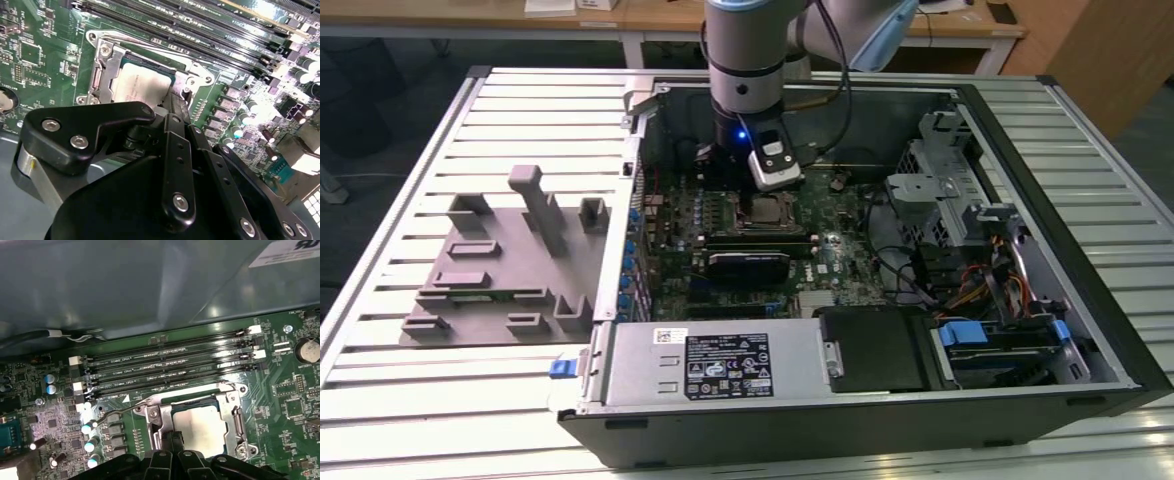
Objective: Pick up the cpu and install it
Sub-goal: 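Close the cpu cover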
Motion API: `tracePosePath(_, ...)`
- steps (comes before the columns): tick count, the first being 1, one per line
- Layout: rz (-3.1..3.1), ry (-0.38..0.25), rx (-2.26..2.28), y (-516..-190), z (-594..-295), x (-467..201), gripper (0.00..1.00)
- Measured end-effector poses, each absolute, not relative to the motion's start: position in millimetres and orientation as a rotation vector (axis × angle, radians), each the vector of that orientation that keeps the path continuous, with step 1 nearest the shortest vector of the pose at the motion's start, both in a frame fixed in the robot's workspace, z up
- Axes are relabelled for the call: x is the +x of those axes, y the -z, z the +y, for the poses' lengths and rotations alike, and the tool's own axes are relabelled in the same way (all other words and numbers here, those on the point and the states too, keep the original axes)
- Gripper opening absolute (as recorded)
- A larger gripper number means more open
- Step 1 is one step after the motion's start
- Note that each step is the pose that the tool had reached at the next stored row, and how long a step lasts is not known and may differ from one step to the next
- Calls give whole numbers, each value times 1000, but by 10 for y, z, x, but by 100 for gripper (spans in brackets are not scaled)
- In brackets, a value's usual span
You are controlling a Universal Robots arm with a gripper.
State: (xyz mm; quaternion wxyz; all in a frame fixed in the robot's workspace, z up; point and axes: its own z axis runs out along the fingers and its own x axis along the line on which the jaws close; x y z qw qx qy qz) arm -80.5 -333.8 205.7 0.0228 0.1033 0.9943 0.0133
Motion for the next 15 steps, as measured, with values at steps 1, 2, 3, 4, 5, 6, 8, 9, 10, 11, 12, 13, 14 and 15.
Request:
tracePosePath(1,3079,-41,320,-2051,-3338,-808,11)
tracePosePath(2,3079,-41,320,-2044,-3338,-810,11)
tracePosePath(3,3079,-41,320,-2039,-3338,-812,11)
tracePosePath(4,3079,-41,320,-2036,-3339,-813,11)
tracePosePath(5,3079,-41,320,-2036,-3339,-814,11)
tracePosePath(6,3079,-41,320,-2036,-3339,-814,11)
tracePosePath(8,3079,-41,320,-2035,-3338,-814,11)
tracePosePath(9,3079,-41,320,-2035,-3338,-814,11)
tracePosePath(10,3079,-41,320,-2034,-3338,-815,11)
tracePosePath(11,3079,-42,320,-2031,-3338,-820,11)
tracePosePath(12,3079,-41,320,-2030,-3338,-823,11)
tracePosePath(13,3079,-41,320,-2029,-3338,-823,11)
tracePosePath(14,3079,-41,320,-2027,-3338,-825,11)
tracePosePath(15,3079,-41,320,-2025,-3338,-828,11)
